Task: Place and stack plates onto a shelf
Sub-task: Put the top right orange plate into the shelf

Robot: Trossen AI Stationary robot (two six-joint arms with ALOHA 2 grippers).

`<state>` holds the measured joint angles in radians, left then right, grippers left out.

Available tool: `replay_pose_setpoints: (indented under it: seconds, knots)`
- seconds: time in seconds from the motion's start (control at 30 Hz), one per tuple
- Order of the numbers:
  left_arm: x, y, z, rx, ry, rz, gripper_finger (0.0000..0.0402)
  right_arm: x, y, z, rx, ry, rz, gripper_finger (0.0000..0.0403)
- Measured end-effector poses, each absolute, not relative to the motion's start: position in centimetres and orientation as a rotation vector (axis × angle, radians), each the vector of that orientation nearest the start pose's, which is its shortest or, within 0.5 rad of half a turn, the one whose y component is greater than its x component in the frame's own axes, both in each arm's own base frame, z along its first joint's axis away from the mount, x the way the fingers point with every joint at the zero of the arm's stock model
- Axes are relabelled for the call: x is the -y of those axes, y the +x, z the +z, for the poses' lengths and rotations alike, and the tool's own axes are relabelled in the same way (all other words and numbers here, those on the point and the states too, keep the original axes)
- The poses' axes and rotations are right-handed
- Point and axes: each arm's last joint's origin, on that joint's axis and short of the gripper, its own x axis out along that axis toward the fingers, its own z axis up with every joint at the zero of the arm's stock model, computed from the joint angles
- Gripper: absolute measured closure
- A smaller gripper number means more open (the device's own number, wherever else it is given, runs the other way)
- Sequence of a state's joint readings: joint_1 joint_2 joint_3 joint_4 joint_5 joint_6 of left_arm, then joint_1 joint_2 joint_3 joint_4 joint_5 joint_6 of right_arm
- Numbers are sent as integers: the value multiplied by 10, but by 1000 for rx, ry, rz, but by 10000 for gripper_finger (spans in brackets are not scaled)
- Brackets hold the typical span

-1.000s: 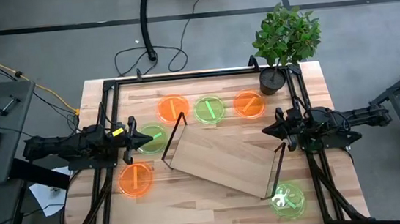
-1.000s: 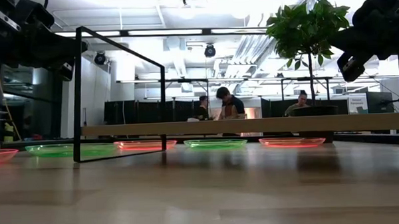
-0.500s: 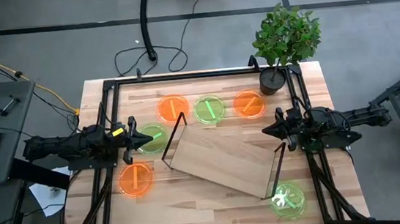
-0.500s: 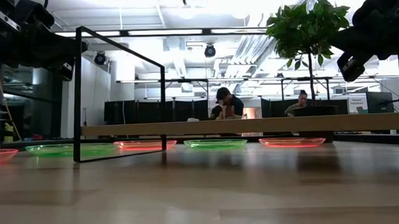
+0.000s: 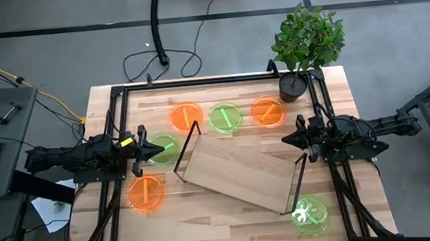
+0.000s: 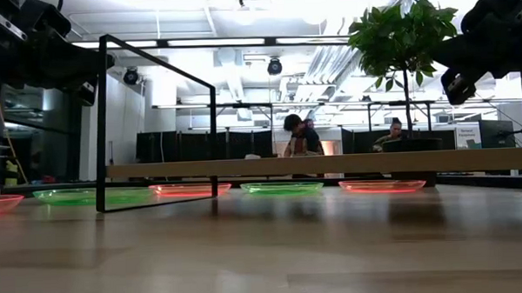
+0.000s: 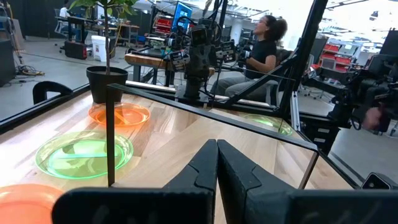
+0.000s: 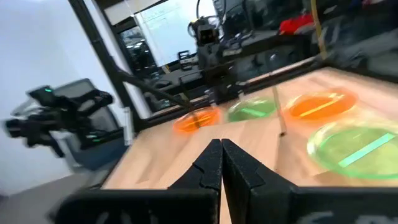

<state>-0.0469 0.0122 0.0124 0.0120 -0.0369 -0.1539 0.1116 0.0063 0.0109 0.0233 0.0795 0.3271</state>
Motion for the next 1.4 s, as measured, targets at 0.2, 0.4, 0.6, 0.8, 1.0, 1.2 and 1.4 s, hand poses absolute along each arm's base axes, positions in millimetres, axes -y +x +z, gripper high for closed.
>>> replay_pose_setpoints:
  seconds: [0.2, 0.4, 0.6, 0.8, 1.0, 1.2, 1.4]
  knots:
    - [4, 98, 168, 12, -154, -11, 401, -7, 96, 181, 154, 532, 19, 402]
    - [4, 98, 168, 12, -154, -11, 401, 1, 89, 203, 466, 851, -93, 402]
    - [3, 98, 168, 12, -154, -11, 401, 2, 91, 230, 519, 874, -156, 402]
    - [3, 98, 168, 12, -154, -11, 401, 3, 127, 259, 261, 826, -464, 402]
    - [3, 98, 168, 12, -154, -11, 401, 3, 165, 247, -43, 880, -763, 402]
    - [4, 98, 168, 11, -154, -11, 401, 12, 171, 214, -301, 1046, -1032, 358]
    - [4, 98, 168, 12, -154, -11, 401, 32, 166, 190, -436, 1119, -1293, 262]
